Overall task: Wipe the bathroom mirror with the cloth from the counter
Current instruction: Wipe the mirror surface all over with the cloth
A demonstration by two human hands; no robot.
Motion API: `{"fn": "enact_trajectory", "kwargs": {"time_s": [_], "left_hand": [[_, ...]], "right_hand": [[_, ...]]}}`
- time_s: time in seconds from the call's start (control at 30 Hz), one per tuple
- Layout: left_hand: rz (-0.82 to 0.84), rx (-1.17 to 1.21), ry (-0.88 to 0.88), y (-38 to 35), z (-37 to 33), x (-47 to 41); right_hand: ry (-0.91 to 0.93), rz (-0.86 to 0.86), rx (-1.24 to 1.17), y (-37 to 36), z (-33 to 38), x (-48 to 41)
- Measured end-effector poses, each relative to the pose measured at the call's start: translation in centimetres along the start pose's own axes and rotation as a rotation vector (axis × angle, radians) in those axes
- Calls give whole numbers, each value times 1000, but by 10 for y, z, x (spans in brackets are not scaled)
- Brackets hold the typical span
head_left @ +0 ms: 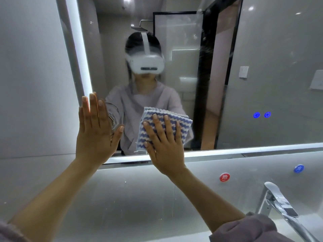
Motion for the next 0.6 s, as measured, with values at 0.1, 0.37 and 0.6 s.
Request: {"fn": "enact_trajectory", "kwargs": {"time_s": [0.1,0.37,0.6], "left_hand": [[-4,8,2,1,-1,0],[2,11,-1,1,0,1],[17,10,11,-1,0,1]], "right_hand": [[34,28,-8,3,-6,0],[-59,25,3,17,-61,22],[-259,4,28,35,-178,81]]}}
Point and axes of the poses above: each hand's wrist, its own x-axis away from the middle knuckle, its own y-axis out of the back of the hand, z = x × y, the point moved 7 cm from there along -x, towards the middle knuckle, and after that the axes turned 4 degrees about -x, right-handed, at the moved point
